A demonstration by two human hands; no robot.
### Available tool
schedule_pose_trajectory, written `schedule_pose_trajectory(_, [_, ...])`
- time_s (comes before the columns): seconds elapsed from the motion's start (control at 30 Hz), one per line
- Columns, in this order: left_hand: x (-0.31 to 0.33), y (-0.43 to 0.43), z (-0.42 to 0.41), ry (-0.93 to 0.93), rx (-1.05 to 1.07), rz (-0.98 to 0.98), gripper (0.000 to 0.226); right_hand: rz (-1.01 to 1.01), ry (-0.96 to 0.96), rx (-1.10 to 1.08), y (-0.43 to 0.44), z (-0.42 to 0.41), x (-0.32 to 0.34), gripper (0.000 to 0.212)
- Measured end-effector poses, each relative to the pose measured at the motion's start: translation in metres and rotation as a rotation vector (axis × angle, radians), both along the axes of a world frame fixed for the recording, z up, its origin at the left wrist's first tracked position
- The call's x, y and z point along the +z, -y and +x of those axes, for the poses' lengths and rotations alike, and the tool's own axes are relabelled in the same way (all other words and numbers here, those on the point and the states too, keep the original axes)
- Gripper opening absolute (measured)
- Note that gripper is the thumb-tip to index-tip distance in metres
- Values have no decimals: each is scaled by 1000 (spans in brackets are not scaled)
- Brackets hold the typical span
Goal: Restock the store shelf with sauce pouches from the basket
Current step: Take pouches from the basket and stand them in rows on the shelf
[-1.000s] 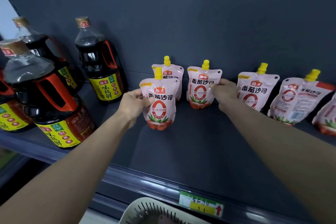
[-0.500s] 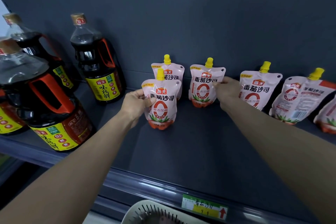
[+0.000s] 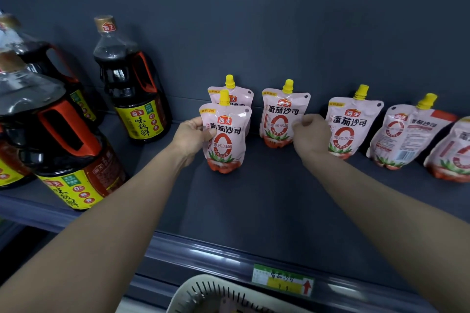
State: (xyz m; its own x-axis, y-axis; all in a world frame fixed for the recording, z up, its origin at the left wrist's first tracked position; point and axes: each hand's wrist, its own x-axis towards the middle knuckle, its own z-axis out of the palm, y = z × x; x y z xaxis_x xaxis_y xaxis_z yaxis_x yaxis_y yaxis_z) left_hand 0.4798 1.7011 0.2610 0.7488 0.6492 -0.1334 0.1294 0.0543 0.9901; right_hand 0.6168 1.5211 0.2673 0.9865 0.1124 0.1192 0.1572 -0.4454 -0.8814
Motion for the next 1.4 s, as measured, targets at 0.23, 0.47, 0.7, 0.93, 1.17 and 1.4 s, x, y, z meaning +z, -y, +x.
schedule_pose_trajectory(0.23, [2,-6,0,-31,-12,-8,30,-15,42,223,7,-27,4,23])
schedule_pose_trajectory(0.47, [4,-5,-5,-115,9,34,29,-42,64,302,11,-53,7,23])
schedule_pose_trajectory(0.7, [9,-3,-17,-169,63,92,40,-61,72,346,12,-76,11,19])
schedule_pose_trajectory(0.93, [26,10,-47,-199,88,332,35,-108,130,422,23,-108,24,19])
schedule_pose_trajectory(1.17, [33,72,-115,-279,-329,727,27,-405,297,638,69,-168,32,23])
schedule_pose_trajectory(1.4, [-26,142,-184,-495,-736,880,29,-802,257,777,124,-230,-14,29])
